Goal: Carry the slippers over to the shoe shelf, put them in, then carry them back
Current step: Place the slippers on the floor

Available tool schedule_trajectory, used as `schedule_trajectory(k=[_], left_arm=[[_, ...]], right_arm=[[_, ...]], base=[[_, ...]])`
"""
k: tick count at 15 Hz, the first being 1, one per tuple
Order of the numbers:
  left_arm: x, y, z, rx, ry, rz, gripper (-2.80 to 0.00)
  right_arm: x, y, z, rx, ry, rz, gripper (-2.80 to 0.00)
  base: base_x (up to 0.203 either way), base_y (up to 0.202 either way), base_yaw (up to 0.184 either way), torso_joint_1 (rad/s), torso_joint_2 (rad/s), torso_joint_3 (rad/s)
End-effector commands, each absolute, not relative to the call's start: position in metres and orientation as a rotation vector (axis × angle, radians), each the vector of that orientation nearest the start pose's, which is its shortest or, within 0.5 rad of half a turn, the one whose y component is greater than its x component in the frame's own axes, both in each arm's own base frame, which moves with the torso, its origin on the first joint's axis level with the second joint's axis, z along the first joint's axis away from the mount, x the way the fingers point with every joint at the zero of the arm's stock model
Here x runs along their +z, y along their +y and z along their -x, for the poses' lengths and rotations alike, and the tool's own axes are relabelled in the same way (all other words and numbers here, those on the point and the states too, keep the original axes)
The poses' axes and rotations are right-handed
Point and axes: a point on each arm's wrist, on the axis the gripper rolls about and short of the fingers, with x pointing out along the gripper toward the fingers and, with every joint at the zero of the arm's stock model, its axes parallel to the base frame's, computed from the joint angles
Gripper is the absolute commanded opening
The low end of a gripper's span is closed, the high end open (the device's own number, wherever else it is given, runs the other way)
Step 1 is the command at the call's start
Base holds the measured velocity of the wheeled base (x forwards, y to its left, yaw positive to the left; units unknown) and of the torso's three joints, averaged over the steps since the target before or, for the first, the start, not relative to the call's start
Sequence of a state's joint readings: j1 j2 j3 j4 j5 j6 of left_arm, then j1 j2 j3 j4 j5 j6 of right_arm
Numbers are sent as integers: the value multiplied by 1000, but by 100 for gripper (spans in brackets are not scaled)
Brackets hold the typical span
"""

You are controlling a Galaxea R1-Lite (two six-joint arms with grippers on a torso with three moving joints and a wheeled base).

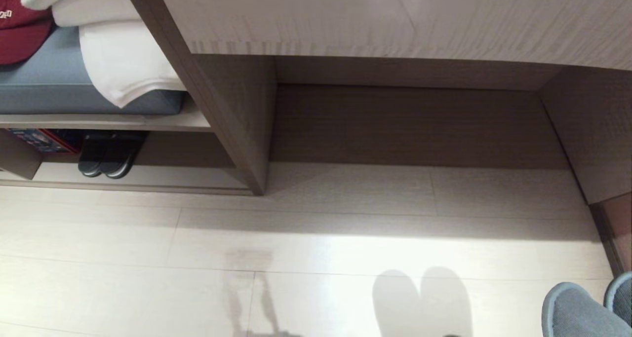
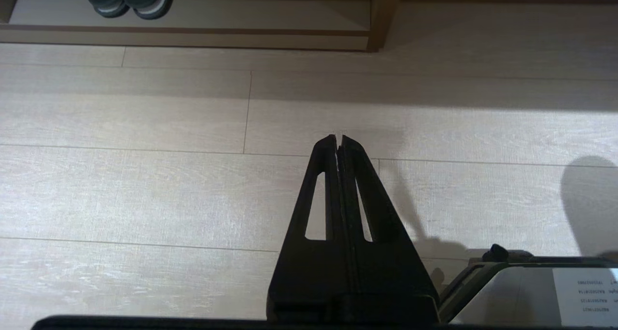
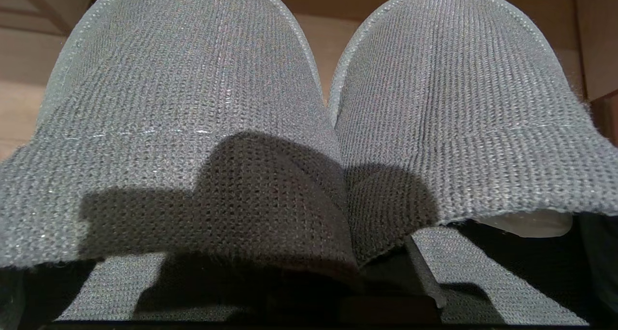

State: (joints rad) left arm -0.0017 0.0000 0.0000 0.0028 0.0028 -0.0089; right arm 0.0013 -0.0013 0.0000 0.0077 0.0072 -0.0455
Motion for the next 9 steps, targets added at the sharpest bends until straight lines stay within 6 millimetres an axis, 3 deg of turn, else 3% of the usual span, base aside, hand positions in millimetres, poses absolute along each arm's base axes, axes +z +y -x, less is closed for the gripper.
schedule_trajectory(k=[1, 9], left_arm=[[75, 0, 23, 2, 5, 9, -280], [75, 0, 23, 2, 3, 9, -280]], right_arm=[[75, 0, 23, 9, 4, 46, -280], [75, 0, 23, 9, 4, 48, -280]], base=[[0, 0, 0, 1, 2, -201], [0, 0, 0, 0, 3, -199]])
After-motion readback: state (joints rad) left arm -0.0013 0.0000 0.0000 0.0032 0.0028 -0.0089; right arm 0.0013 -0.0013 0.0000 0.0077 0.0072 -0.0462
